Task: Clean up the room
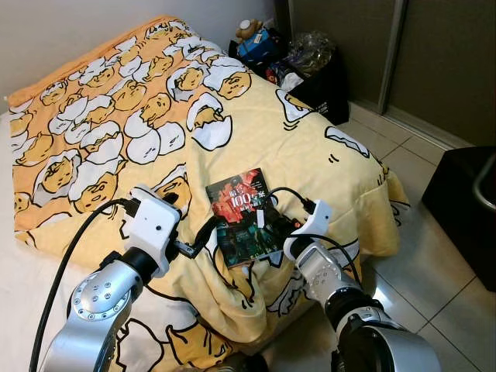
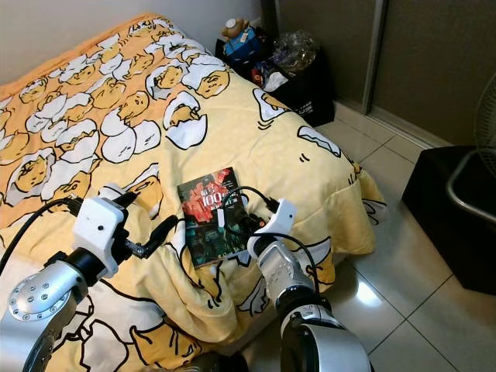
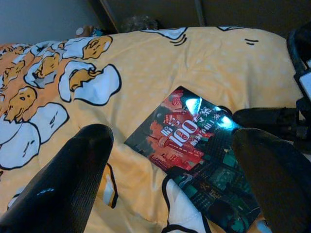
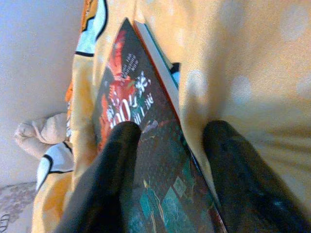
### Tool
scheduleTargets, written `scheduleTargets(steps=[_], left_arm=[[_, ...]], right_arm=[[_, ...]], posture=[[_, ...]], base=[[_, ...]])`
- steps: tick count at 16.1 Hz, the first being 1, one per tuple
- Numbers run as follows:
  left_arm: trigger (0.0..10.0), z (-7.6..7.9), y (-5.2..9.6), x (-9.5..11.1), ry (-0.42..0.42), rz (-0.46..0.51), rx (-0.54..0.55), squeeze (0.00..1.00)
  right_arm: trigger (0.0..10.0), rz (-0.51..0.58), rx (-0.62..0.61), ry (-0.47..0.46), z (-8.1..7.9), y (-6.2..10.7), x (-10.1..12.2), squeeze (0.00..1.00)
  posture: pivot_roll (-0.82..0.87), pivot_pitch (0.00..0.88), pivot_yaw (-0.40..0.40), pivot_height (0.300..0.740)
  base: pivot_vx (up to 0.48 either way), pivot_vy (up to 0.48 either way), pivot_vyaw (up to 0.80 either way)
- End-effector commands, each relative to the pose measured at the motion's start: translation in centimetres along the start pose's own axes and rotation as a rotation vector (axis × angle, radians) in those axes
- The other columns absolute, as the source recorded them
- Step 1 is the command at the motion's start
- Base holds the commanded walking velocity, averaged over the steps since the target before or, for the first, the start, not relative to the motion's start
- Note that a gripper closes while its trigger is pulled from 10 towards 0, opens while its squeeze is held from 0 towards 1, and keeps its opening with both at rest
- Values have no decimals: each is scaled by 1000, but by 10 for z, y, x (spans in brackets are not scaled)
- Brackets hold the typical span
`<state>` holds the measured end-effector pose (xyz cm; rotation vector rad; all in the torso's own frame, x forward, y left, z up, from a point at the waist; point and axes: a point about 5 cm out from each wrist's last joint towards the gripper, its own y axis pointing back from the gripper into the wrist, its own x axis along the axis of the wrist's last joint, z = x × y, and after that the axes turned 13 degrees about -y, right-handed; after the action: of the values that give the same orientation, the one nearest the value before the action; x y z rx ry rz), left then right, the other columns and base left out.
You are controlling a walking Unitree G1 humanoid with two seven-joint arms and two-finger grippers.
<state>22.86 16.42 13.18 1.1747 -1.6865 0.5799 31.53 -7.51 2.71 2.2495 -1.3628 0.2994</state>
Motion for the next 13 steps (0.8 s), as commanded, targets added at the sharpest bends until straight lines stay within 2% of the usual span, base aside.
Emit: scheduleTargets(steps=[1, 4, 7, 8, 9, 10, 11, 13], left_arm=[[10000, -3, 0, -5, -14, -27, 7, 0], [10000, -2, -6, -7, -10, -24, 15, 0], [10000, -2, -13, -6, -5, -7, 25, 0], [10000, 0, -16, -6, -2, -3, 24, 0], [10000, 1, -17, -7, -2, -3, 22, 0], [10000, 2, -18, -7, -1, -1, 16, 0], [10000, 3, -20, -7, -1, 2, 12, 0], [10000, 2, -21, -7, -4, 4, 10, 0]], right_arm=[[0, -104, 138, -96, -43, -10, -50, 0], [0, -76, 220, -80, -53, -5, -45, 0], [0, -88, 239, -15, -50, 7, -47, 0], [0, -95, 72, 199, -24, 13, -53, 0], [1843, -90, 17, 277, -15, 16, -53, 0], [10000, -62, -74, 442, 0, 22, -49, 1000], [10000, -23, -129, 550, 8, 27, -43, 1000], [10000, 58, -198, 642, 17, 32, -29, 1000]], posture=[[7, 139, 289, 740], [-18, 113, 272, 740], [-42, 94, 262, 740], [-53, 93, 263, 740], [-54, 94, 264, 740], [-57, 95, 268, 740], [-60, 96, 270, 740], [-60, 96, 277, 740]], base=[[0, 0, 0], [0, 0, 0], [0, 0, 0], [0, 0, 0], [0, 0, 0], [0, 0, 0], [0, 0, 0], [0, 0, 0]])
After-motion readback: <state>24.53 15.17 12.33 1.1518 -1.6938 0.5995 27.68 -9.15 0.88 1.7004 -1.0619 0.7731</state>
